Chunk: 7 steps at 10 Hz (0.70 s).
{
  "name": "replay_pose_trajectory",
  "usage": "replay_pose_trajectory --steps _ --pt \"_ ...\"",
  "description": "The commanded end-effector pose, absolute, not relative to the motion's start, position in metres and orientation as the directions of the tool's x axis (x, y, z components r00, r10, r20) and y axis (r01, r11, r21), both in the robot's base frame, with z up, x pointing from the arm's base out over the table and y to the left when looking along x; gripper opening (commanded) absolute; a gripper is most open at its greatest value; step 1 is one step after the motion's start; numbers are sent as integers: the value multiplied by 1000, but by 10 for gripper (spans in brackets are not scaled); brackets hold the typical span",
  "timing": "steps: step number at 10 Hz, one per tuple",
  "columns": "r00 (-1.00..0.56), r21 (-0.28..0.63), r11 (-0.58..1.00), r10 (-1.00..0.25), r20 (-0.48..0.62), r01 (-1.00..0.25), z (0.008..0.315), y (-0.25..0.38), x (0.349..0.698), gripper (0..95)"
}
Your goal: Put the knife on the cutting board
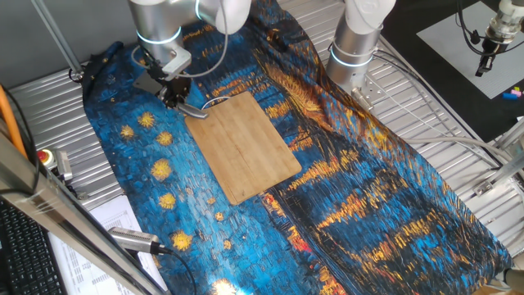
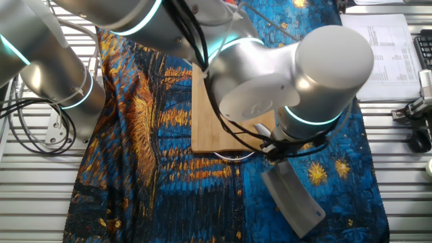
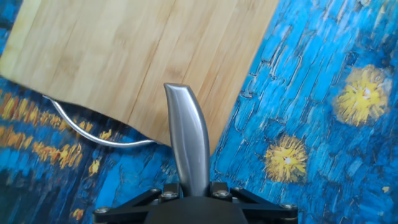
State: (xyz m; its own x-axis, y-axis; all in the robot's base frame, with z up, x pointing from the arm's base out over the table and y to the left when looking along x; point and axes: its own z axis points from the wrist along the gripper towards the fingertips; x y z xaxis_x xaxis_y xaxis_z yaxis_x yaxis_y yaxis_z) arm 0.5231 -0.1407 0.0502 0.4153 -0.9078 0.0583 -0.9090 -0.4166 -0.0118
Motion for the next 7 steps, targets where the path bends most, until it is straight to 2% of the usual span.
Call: replay_pose_trajectory --steps 1,7 --pt "420 -31 -422 -906 53 -906 51 -141 522 0" --pt "423 -31 -424 -906 22 -905 52 -138 523 0"
